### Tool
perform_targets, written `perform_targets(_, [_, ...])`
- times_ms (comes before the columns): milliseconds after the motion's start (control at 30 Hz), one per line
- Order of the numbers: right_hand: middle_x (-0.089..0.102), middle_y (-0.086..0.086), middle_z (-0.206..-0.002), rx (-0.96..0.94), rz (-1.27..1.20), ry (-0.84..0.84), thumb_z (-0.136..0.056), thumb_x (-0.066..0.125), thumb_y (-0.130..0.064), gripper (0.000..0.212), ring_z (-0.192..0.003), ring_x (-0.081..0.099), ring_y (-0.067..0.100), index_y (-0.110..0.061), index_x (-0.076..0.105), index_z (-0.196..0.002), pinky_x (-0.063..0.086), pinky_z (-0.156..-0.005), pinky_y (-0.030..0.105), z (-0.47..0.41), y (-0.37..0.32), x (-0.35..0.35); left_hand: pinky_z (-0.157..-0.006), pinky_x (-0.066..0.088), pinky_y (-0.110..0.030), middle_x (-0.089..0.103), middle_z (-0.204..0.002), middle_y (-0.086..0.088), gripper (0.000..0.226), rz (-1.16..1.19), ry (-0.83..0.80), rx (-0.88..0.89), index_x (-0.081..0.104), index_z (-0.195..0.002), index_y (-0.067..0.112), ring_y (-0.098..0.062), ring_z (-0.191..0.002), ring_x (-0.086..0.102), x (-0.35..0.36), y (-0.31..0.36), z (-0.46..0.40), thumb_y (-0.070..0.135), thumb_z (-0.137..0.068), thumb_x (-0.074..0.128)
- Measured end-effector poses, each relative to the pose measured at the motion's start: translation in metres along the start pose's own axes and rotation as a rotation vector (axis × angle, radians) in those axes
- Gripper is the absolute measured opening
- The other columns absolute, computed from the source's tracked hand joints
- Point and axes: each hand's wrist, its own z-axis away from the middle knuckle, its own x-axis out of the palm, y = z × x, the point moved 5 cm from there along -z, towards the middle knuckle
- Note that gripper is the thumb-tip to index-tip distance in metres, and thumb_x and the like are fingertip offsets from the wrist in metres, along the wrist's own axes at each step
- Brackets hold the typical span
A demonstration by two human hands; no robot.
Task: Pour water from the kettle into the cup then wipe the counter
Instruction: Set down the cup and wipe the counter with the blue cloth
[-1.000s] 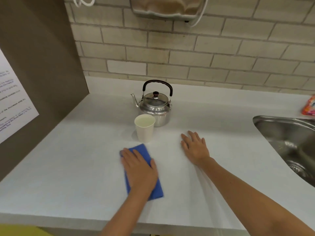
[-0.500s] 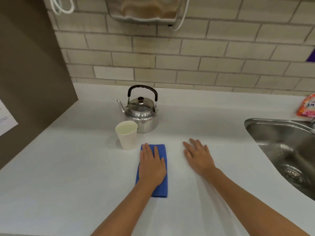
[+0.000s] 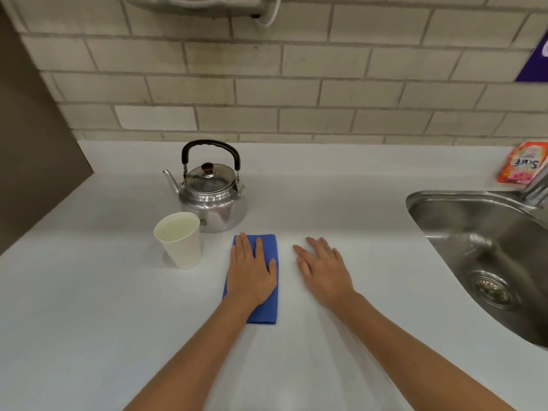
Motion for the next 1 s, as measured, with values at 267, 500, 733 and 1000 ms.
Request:
perform_targets(267, [0.036, 0.008, -0.148, 0.093, -0.169, 0.130, -0.099, 0.029, -0.023, 0.045, -0.137, 0.030, 0.022, -0.011, 0.029, -0.142, 0.025, -0.114, 0.035, -0.013, 0.021, -0.015, -0.120, -0.003, -0.040, -0.004, -0.155, -0.026, 0.055, -0.046, -0.121, 0.092, 0.003, -0.146, 0.005, -0.033, -0.145, -0.005, 0.018, 0.066, -0.110, 0.031, -0.099, 0.018])
perform_targets(500, [0.043, 0.014, -0.141, 0.187, -0.113, 0.158, -0.099, 0.030, -0.020, 0.043, -0.129, 0.039, 0.026, -0.005, 0.030, -0.140, 0.032, -0.107, 0.039, -0.030, 0.032, -0.029, -0.120, 0.000, -0.042, 0.008, -0.154, -0.029, 0.056, 0.069, 0.035, 0.207, 0.013, -0.144, 0.002, -0.036, -0.145, 0.006, 0.030, 0.075, -0.034, 0.030, -0.098, 0.022])
perform_targets(733, [0.045, 0.012, -0.139, 0.179, -0.112, 0.166, -0.099, 0.029, -0.024, 0.043, -0.128, 0.041, 0.026, -0.006, 0.034, -0.138, 0.034, -0.106, 0.039, -0.033, 0.038, -0.023, -0.120, -0.005, -0.040, -0.004, -0.155, -0.025, 0.056, 0.016, -0.100, 0.172, 0.004, -0.146, 0.006, -0.032, -0.145, -0.005, 0.028, 0.094, -0.106, 0.032, -0.099, 0.019])
perform_targets(1000, [0.046, 0.009, -0.137, 0.231, 0.105, 0.124, -0.088, 0.005, -0.046, 0.065, -0.128, 0.036, 0.029, -0.014, 0.042, -0.132, 0.033, -0.102, 0.043, -0.034, 0.027, -0.015, -0.120, 0.000, -0.040, 0.006, -0.155, -0.025, 0.055, 0.134, 0.064, 0.067, 0.013, -0.145, 0.006, -0.031, -0.145, 0.003, 0.018, 0.058, -0.046, 0.031, -0.098, 0.022])
